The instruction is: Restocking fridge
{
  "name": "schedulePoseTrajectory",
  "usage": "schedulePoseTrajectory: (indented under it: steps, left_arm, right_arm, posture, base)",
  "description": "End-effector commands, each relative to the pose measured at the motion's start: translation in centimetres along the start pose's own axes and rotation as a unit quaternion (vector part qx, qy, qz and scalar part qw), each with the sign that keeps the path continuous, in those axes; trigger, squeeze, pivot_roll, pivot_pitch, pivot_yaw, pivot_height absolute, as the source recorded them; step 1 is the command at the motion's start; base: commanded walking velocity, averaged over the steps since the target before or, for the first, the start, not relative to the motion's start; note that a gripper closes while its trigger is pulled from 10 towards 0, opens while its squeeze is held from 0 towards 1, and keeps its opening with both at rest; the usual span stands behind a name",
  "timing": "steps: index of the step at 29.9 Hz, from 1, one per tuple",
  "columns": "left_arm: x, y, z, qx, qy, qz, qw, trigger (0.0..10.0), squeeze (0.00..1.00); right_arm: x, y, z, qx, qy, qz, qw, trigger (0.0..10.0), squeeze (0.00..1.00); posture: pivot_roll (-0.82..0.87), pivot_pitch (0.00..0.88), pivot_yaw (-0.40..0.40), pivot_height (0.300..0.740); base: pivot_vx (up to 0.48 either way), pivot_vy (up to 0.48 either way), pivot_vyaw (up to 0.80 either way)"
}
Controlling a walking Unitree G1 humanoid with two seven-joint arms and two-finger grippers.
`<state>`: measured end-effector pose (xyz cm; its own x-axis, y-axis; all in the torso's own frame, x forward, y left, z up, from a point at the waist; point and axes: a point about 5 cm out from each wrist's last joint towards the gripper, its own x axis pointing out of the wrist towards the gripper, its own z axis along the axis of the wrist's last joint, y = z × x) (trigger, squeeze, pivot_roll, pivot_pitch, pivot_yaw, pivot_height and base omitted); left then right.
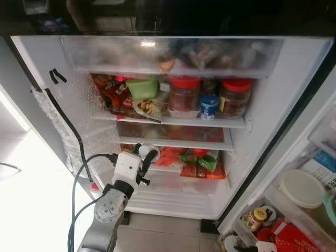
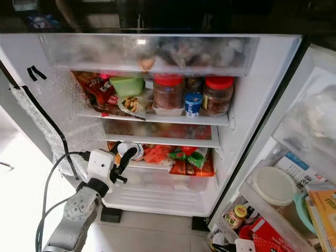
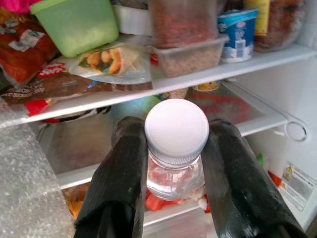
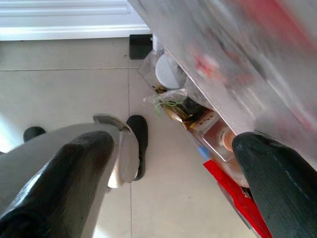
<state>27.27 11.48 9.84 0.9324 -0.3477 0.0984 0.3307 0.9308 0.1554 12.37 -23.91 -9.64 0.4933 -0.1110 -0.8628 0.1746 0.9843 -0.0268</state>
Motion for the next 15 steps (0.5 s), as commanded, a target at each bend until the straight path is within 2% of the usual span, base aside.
schedulePoseTrajectory:
  steps: [1,8,12,15]
  left_arm:
    - [0.21,0.04,0.71,0.003,-0.012,0.003,1.0,10.0,0.0]
    - [0.23,0.01,0.72,0.003,-0.012,0.004,1.0,10.0,0.0]
    - [0.31,0.04,0.77,0.002,-0.013,0.007,1.0,10.0,0.0]
    - [0.34,-0.06,0.76,0.002,-0.013,0.006,1.0,10.0,0.0]
  right_arm:
    - [-0.11,-0.68,0.12,-0.002,-0.005,-0.008,1.0,10.0,0.0]
    - [-0.11,-0.61,0.16,-0.004,-0.007,-0.002,1.0,10.0,0.0]
    - [-0.12,-0.51,0.21,-0.006,-0.011,0.007,1.0,10.0,0.0]
    - [-0.12,-0.48,0.25,-0.003,-0.014,0.01,1.0,10.0,0.0]
  posture:
    - [-0.07,0.062,0.002,0.681]
    - [-0.07,0.064,0.002,0.681]
    - [-0.07,0.067,0.001,0.652]
    - [-0.07,0.067,0.001,0.647]
  base:
    - [0.0,0.0,0.0]
    - [0.0,0.0,0.0]
    - [0.0,0.0,0.0]
    - [0.0,0.0,0.0]
